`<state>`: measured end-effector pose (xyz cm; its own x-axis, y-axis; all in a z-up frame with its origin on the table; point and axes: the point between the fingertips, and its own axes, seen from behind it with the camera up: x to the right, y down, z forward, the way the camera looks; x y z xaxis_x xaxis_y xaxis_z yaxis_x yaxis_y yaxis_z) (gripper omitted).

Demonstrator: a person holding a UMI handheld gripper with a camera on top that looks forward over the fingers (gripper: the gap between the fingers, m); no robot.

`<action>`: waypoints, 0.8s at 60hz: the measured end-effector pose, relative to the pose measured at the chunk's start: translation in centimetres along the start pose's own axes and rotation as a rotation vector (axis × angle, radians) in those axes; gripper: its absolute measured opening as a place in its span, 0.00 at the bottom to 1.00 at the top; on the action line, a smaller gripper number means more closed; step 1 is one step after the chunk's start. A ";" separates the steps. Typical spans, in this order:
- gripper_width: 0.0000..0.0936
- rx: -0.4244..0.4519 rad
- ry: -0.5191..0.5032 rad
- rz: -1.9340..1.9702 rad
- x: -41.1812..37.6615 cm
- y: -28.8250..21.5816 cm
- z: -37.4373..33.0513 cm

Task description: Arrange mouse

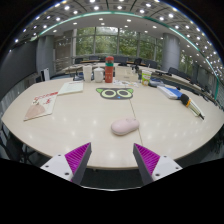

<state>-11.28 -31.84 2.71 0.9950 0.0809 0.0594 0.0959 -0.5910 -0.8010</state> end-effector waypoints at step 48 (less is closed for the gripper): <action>0.50 -0.035 0.002 0.055 3.2 -5.8 14.6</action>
<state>-9.12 -16.43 -1.17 0.9988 0.0460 0.0174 0.0423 -0.6224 -0.7816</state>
